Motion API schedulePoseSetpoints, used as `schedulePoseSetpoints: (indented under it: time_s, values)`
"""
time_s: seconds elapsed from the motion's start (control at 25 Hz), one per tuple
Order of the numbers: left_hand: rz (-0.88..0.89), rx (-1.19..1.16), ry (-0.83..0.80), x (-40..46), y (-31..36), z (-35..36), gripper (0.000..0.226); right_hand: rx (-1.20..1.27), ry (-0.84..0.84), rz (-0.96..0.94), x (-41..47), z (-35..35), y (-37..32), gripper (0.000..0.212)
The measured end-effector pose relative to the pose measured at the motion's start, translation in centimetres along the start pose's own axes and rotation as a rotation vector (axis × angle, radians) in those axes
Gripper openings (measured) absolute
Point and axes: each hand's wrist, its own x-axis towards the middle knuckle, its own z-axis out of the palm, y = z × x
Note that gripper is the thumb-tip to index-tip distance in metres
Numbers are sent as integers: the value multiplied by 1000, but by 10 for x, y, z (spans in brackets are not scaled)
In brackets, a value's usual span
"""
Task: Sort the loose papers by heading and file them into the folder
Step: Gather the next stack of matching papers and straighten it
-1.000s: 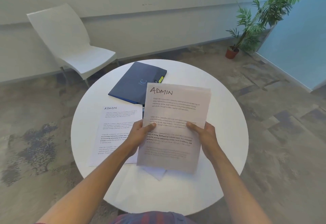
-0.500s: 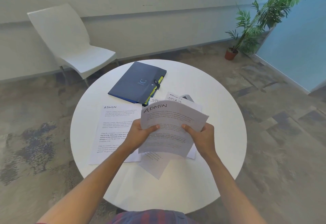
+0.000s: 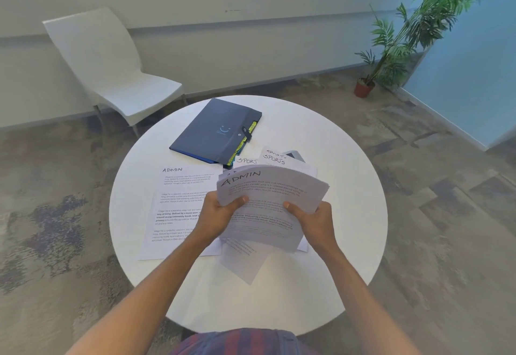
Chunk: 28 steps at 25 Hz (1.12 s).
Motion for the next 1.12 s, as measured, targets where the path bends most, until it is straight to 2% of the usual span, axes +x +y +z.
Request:
schedulePoseSetpoints:
  time_s: [0.28, 0.44, 0.64, 0.72, 0.8, 0.92, 1.0, 1.12]
  values:
    - [-32, -50, 49, 1, -3, -6, 21, -16, 4, -10, 3, 5, 4, 8]
    - [-77, -88, 54, 3, -11, -3, 19, -62, -53, 27, 6, 9, 12, 15]
    - [-122, -227, 114, 16, -2, -4, 8, -132, -70, 54, 11, 12, 19, 14]
    - [-213, -260, 87, 27, 3, -11, 19, -191, -81, 57, 14, 14, 19, 14]
    - [-314, -221, -8, 37, 3, -23, 27, -190, -94, 88, 20, 16, 20, 13]
    - [-401, -165, -157, 40, -8, -35, 26, -38, -61, 202, 27, 19, 21, 16]
    - [-412, -188, -147, 33, -20, -34, 24, 49, -49, 271, 32, 23, 20, 18]
    - [-414, -206, -74, 28, -37, -34, 23, 29, -38, 300, 35, 32, 28, 17]
